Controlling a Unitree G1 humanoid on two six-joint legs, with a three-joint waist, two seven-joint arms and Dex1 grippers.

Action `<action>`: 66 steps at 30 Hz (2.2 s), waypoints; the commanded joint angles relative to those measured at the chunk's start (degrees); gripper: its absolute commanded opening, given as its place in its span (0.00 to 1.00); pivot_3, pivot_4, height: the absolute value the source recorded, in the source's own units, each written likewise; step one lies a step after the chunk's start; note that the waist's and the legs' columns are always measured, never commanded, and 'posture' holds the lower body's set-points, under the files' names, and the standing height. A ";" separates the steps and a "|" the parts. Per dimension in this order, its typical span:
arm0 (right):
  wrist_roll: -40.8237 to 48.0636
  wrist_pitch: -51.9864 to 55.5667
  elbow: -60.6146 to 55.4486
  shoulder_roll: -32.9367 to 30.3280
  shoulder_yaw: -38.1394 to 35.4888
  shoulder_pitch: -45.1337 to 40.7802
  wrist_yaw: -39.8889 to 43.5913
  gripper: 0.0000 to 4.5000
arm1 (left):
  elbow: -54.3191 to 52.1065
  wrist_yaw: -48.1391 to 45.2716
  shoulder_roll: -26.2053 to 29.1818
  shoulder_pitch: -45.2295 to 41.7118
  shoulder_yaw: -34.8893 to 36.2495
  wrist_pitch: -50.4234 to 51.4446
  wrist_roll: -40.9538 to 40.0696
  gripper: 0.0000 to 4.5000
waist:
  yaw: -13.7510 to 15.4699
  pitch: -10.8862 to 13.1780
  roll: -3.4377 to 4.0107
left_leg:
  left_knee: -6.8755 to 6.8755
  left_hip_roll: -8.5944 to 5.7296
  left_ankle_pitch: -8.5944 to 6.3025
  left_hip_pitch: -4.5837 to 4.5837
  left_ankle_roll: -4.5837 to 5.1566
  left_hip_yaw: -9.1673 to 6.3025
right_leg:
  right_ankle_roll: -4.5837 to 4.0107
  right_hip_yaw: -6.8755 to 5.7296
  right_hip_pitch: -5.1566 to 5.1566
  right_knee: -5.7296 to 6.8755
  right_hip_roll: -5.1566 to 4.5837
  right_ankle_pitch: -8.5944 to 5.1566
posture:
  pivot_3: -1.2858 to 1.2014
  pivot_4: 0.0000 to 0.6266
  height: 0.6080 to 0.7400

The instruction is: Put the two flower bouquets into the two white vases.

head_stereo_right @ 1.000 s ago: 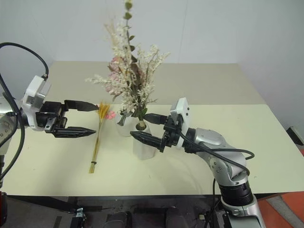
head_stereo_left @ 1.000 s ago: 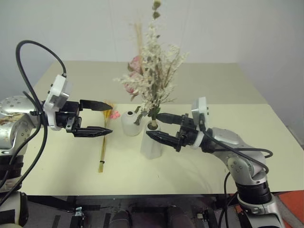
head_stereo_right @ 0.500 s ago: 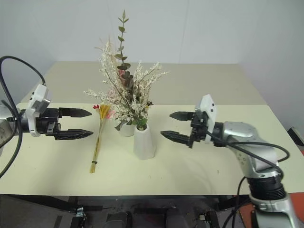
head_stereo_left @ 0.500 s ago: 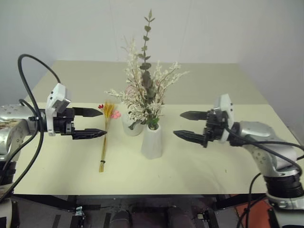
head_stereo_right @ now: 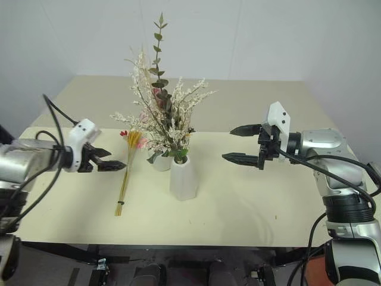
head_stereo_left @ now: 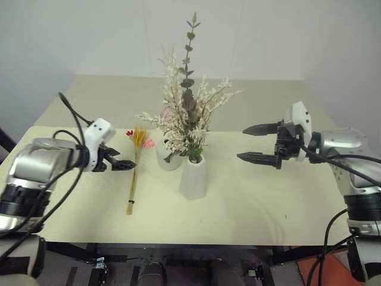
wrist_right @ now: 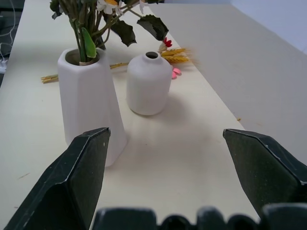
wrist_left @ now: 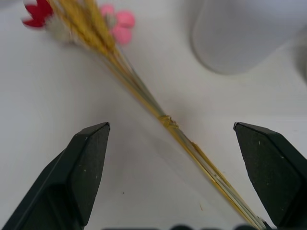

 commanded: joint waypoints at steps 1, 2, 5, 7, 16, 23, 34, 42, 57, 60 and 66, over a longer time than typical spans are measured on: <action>-0.46 -1.89 0.22 -1.12 -1.18 -1.35 1.58 0.99 | 1.65 8.40 -4.21 -2.70 -1.49 0.60 4.77 1.00 | 0.07 0.00 0.00 | 0.01 0.00 0.00 -0.01 0.00 -0.01 | -0.04 -0.01 0.00 0.00 0.00 0.03 | 0.52 0.24 1.00; -0.72 -2.05 0.37 -1.15 -1.28 -1.48 1.56 0.99 | 2.62 9.90 -5.44 -2.97 -2.09 0.12 5.82 1.00 | 0.09 0.00 0.00 | 0.02 -0.02 0.00 0.01 0.00 -0.01 | -0.08 0.00 0.00 0.02 -0.01 0.05 | 0.52 0.24 1.00; -0.80 -1.70 0.13 -1.38 -1.80 -1.86 1.45 0.99 | 5.02 12.48 -8.20 -3.70 -3.00 -0.80 7.71 1.00 | -0.12 0.00 -0.01 | 0.06 -0.03 0.00 0.03 0.00 -0.02 | -0.10 0.02 0.02 0.07 -0.01 0.07 | 0.52 0.24 1.00; -0.52 -1.33 -0.72 -1.73 -2.27 -1.52 1.42 0.99 | 6.43 12.65 -9.51 -4.17 -2.90 -1.24 7.84 1.00 | -0.21 0.00 -0.01 | 0.05 -0.03 0.00 0.04 -0.01 -0.02 | -0.12 0.03 0.01 0.07 0.00 0.08 | 0.52 0.24 1.00; 0.44 -0.33 -3.56 -3.16 -3.77 0.61 0.80 1.00 | 10.34 12.49 -10.75 -4.99 -1.13 -2.25 7.71 0.45 | -0.09 0.00 -0.01 | 0.05 -0.05 0.01 0.05 -0.01 -0.02 | -0.16 0.04 0.01 0.10 -0.01 0.10 | 0.52 0.24 1.00; 0.79 -0.21 -3.67 -3.43 -3.72 0.45 0.83 1.00 | 11.01 12.78 -9.58 -4.29 0.21 -2.55 8.08 0.01 | -0.10 0.00 -0.01 | 0.06 -0.05 0.01 0.07 -0.02 -0.02 | -0.15 0.05 0.02 0.12 -0.01 0.10 | 0.52 0.24 1.00; 0.52 -0.89 -1.06 -3.00 -3.81 -0.41 0.83 1.00 | 2.47 12.33 -8.73 0.27 18.92 -19.70 0.76 0.01 | 0.01 0.00 -0.01 | 0.06 -0.04 0.01 0.04 -0.03 -0.02 | -0.31 0.02 0.02 0.10 -0.04 0.20 | 0.52 0.24 1.00; 1.54 0.10 -1.83 -2.01 -5.11 0.65 -1.31 1.00 | 2.78 8.68 -14.66 -8.90 28.54 -28.73 -12.27 0.01 | 0.63 0.00 -0.01 | 0.14 -0.06 0.03 0.07 -0.05 -0.02 | -0.26 -0.03 0.15 0.02 -0.08 0.23 | 0.52 0.24 1.00; 4.83 4.24 -10.04 -2.19 -10.60 6.76 -7.02 1.00 | 17.50 -5.62 -23.66 -20.91 21.20 -38.22 -17.18 0.01 | -0.05 0.00 -0.01 | 0.13 -0.09 0.03 0.27 -0.05 -0.04 | -0.09 -0.01 0.41 -0.07 -0.07 0.18 | 0.52 0.24 1.00; 5.54 5.04 -11.54 -2.61 -11.56 8.00 -7.80 1.00 | 21.36 -7.52 -24.97 -22.02 20.17 -41.41 -16.04 0.01 | -0.11 0.00 -0.02 | 0.13 -0.09 0.03 0.26 -0.05 -0.04 | -0.09 -0.01 0.43 -0.11 -0.07 0.17 | 0.52 0.24 1.00; 6.51 6.13 -13.64 -3.19 -12.72 9.98 -9.08 1.00 | 26.35 -10.17 -26.73 -23.12 19.29 -45.54 -14.73 0.01 | -0.08 0.00 -0.02 | 0.12 -0.09 0.03 0.25 -0.05 -0.05 | 0.00 -0.01 0.43 -0.14 -0.07 0.13 | 0.52 0.24 1.00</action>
